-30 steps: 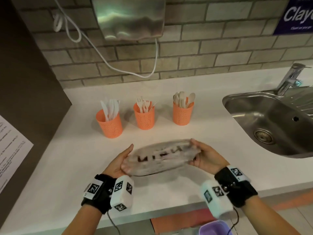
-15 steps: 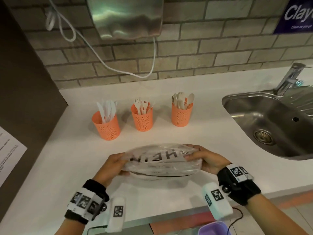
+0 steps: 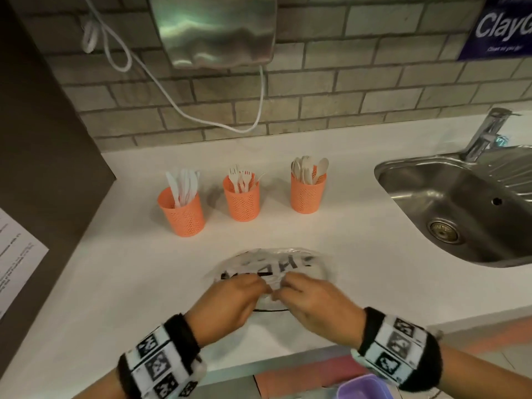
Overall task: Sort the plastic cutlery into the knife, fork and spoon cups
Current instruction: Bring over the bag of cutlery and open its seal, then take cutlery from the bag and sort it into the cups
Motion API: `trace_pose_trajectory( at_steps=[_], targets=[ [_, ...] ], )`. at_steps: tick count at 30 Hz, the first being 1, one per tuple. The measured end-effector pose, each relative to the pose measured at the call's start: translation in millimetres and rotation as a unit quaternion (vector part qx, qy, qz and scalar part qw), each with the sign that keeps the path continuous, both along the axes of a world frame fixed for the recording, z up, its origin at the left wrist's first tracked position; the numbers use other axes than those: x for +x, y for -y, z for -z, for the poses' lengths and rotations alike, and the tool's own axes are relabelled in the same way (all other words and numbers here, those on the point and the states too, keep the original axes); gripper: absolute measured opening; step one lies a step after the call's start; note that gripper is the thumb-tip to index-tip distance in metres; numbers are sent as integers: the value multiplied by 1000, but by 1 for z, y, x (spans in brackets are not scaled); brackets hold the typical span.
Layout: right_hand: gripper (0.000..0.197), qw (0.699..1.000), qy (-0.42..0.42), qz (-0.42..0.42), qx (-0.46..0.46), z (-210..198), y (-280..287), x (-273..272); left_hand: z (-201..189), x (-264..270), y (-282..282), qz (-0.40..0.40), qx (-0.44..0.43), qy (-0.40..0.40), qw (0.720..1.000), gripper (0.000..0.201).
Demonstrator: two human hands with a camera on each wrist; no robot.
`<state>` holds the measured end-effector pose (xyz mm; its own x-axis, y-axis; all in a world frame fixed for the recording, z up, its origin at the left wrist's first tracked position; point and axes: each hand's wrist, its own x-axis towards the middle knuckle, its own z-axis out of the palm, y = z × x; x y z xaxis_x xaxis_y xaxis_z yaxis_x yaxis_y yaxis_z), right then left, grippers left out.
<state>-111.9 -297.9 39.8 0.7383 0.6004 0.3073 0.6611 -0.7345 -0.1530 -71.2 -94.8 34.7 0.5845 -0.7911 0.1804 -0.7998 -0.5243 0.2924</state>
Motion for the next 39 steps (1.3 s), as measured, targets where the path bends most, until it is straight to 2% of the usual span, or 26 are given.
trace_pose_trajectory(
  at_steps=[2, 4, 7, 10, 12, 14, 16, 18, 20, 21, 23, 25, 27, 28, 29, 30, 32, 34, 35, 38, 39],
  targets=[
    [42, 988, -127, 48, -78, 9, -14, 8, 11, 11, 10, -36, 116, 24, 992, 36],
    [47, 967, -196, 121, -110, 3, -15, 25, 2, 23, 13, -114, 195, 3, 974, 35],
    [55, 956, -179, 207, -103, -20, 2, 53, -20, 46, 19, -186, 251, 39, 949, 46],
    [78, 958, -148, 205, -133, -40, 9, 63, -33, 54, 18, -189, 328, 104, 920, 73],
    [91, 954, -151, 198, -167, -47, 7, 62, -40, 53, 15, -178, 364, 125, 906, 80],
    [96, 947, -179, 196, -181, -44, 6, 58, -37, 51, 11, -175, 377, 98, 904, 85],
    [98, 932, -247, 198, -180, -30, 2, 49, -24, 44, 8, -176, 385, 42, 905, 87],
    [94, 919, -279, 199, -193, -19, -5, 38, -14, 32, 11, -180, 385, 11, 905, 86],
    [82, 931, -240, 181, -210, -13, -12, 33, -12, 22, 14, -173, 327, 88, 925, 81],
    [72, 941, -226, 155, -198, -11, -15, 32, -12, 18, 15, -156, 276, 135, 939, 74],
    [50, 949, -240, 111, -172, -3, -19, 33, -1, 14, 14, -78, 232, 170, 955, 52],
    [39, 945, -248, 101, -188, 2, -15, 37, 17, 22, 5, -26, 240, 176, 954, 36],
    [36, 950, -209, 133, -188, 9, -4, 43, 19, 33, -6, -16, 247, 184, 951, 24],
    [37, 959, -175, 163, -152, 7, 0, 45, 17, 38, -10, -17, 236, 191, 953, 22],
    [42, 960, -159, 178, -145, 5, 3, 48, 16, 42, -14, -20, 223, 202, 953, 22],
    [45, 966, -103, 191, -137, 6, 6, 51, 17, 45, -16, -25, 216, 214, 952, 26],
    [47, 963, -155, 198, -94, 4, 3, 55, 19, 54, -16, -30, 212, 203, 955, 42],
    [55, 949, -222, 197, -109, 15, -4, 60, 23, 62, -17, -31, 204, 195, 959, 60],
    [58, 940, -246, 204, -119, 18, -6, 60, 24, 63, -18, -30, 198, 196, 960, 58],
    [57, 920, -305, 202, -140, 27, -10, 56, 28, 55, -32, 5, 177, 180, 968, 26],
    [57, 914, -323, 199, -144, 30, -11, 55, 33, 51, -39, 23, 163, 174, 971, 26]
  ],
)
